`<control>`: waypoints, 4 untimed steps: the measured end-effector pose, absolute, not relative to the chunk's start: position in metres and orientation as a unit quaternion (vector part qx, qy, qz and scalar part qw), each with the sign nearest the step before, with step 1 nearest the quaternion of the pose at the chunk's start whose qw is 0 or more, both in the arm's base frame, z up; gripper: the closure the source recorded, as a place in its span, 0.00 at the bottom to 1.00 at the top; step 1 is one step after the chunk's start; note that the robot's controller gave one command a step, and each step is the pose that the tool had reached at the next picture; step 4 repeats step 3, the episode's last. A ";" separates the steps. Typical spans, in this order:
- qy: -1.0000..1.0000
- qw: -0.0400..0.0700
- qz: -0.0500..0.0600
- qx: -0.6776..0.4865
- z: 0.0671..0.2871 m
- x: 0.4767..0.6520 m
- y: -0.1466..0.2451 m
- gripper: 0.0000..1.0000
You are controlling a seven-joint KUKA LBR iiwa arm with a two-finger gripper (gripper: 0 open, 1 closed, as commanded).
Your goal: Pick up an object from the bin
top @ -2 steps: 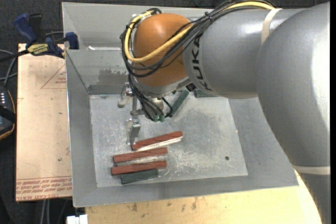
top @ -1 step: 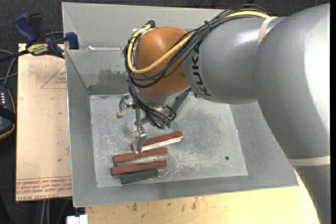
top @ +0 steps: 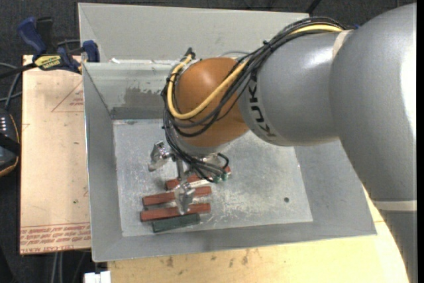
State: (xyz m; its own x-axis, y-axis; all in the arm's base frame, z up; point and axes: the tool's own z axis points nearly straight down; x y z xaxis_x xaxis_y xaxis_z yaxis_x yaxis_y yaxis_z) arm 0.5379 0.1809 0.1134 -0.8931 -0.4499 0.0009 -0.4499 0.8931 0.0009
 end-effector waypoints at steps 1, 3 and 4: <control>-0.955 -0.009 -0.003 0.296 0.078 0.541 0.185 1.00; -0.955 -0.003 -0.001 0.296 0.224 0.551 0.196 1.00; -0.955 -0.003 -0.001 0.296 0.224 0.551 0.196 1.00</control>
Offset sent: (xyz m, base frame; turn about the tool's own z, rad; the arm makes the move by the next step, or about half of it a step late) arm 0.0000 0.0000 0.0000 0.0000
